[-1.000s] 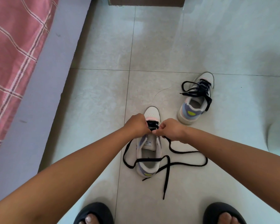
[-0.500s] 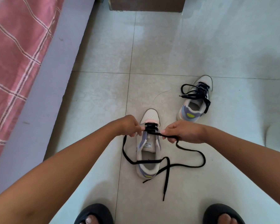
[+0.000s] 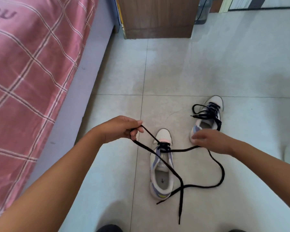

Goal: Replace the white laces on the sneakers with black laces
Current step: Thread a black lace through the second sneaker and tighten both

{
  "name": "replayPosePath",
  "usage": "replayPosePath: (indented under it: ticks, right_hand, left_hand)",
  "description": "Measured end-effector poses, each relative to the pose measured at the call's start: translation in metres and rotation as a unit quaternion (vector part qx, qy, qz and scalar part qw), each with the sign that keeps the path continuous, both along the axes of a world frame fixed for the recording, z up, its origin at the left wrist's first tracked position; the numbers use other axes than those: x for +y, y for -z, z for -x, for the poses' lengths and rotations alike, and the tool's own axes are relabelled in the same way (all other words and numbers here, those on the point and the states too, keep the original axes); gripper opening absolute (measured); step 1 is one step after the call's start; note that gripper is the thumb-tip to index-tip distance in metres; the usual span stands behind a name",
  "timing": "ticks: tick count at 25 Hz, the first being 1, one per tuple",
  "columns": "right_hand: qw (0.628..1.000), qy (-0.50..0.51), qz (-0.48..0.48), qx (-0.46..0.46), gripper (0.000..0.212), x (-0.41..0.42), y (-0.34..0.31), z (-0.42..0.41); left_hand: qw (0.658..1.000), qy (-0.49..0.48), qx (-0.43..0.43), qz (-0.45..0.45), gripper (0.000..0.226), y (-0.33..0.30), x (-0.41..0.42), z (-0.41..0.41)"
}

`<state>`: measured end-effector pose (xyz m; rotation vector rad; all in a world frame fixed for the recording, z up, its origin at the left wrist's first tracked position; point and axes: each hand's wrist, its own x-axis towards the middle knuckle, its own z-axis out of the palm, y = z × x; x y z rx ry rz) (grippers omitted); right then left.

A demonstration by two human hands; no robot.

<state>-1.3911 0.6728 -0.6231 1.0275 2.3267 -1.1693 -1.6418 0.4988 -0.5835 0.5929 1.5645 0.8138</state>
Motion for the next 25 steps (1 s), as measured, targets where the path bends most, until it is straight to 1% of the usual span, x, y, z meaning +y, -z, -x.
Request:
replayPosePath:
  ticks: [1,2,3,4,5,7,8,9,10,12,13,14,15,16,17,18,19,20,21,22,23,24,25]
  right_hand:
    - [0.997,-0.045,-0.053,0.030,0.035,-0.008,-0.006,0.015]
    - [0.992,-0.082,-0.060,0.070,0.045,-0.019,-0.009,0.032]
    - [0.986,-0.114,-0.066,0.099,0.048,-0.034,-0.013,0.051]
    - [0.979,-0.140,-0.090,0.116,0.044,-0.049,-0.017,0.070]
    - [0.971,-0.157,-0.135,0.117,0.036,-0.061,-0.019,0.083]
    - [0.953,-0.173,-0.231,0.093,0.031,-0.067,-0.014,0.095]
    - [0.951,-0.167,-0.249,0.073,0.030,-0.061,-0.007,0.093]
    - [0.958,-0.144,-0.244,0.054,0.029,-0.051,0.000,0.089]
    - [0.970,-0.106,-0.218,0.033,0.029,-0.038,0.008,0.084]
    - [0.988,-0.009,-0.153,-0.011,0.028,-0.010,0.023,0.071]
    - [0.989,0.013,-0.139,-0.045,0.026,-0.001,0.029,0.067]
    - [0.986,0.003,-0.143,-0.086,0.025,0.001,0.030,0.065]
    - [0.981,-0.033,-0.156,-0.112,0.027,-0.002,0.027,0.066]
    - [0.978,-0.079,-0.169,-0.093,0.037,-0.010,0.023,0.073]
    - [0.975,-0.125,-0.178,-0.035,0.050,-0.024,0.015,0.081]
    - [0.971,-0.165,-0.170,0.040,0.056,-0.041,0.006,0.091]
    - [0.960,-0.199,-0.157,0.120,0.053,-0.060,-0.006,0.100]
    - [0.943,-0.227,-0.163,0.178,0.042,-0.076,-0.016,0.107]
    - [0.927,-0.249,-0.194,0.202,0.036,-0.085,-0.020,0.111]
    - [0.914,-0.268,-0.234,0.194,0.037,-0.086,-0.023,0.113]
    - [0.909,-0.284,-0.261,0.158,0.036,-0.080,-0.023,0.113]
    - [0.912,-0.280,-0.274,0.119,0.032,-0.071,-0.021,0.111]
    - [0.924,-0.251,-0.271,0.095,0.030,-0.060,-0.019,0.110]
  left_hand:
    - [1.000,0.027,0.004,-0.005,0.029,-0.007,0.003,-0.002]
    - [0.998,0.053,0.010,-0.011,0.028,-0.013,0.006,-0.007]
    - [0.997,0.072,0.013,-0.017,0.028,-0.019,0.010,-0.012]
    - [0.996,0.084,0.018,-0.022,0.028,-0.024,0.013,-0.016]
    - [0.995,0.092,0.027,-0.024,0.028,-0.027,0.013,-0.019]
    - [0.994,0.093,0.054,-0.019,0.027,-0.030,0.005,-0.015]
    - [0.994,0.082,0.065,-0.017,0.027,-0.031,-0.003,-0.009]
    - [0.995,0.065,0.068,-0.019,0.026,-0.031,-0.013,-0.002]
    - [0.997,0.045,0.064,-0.026,0.029,-0.032,-0.023,0.006]
    - [0.998,0.004,0.038,-0.040,0.046,-0.033,-0.041,0.022]
    - [0.999,-0.016,0.021,-0.046,0.052,-0.033,-0.047,0.027]
    - [0.998,-0.027,0.007,-0.048,0.054,-0.033,-0.050,0.028]
    - [0.999,-0.027,-0.001,-0.044,0.053,-0.032,-0.049,0.026]
    - [0.999,-0.016,0.001,-0.036,0.048,-0.032,-0.045,0.020]
    - [1.000,0.004,0.015,-0.025,0.041,-0.031,-0.039,0.013]
    - [0.999,0.027,0.032,-0.015,0.033,-0.031,-0.032,0.005]
    - [0.998,0.046,0.048,-0.008,0.026,-0.031,-0.026,-0.001]
    - [0.997,0.058,0.059,-0.003,0.025,-0.031,-0.022,-0.005]
    - [0.995,0.065,0.070,0.002,0.025,-0.032,-0.020,-0.006]
    - [0.994,0.071,0.084,0.010,0.026,-0.033,-0.020,-0.005]
    - [0.992,0.075,0.100,0.018,0.026,-0.032,-0.022,-0.002]
    - [0.991,0.076,0.110,0.024,0.025,-0.031,-0.026,0.001]
    - [0.991,0.073,0.112,0.028,0.025,-0.029,-0.031,0.005]
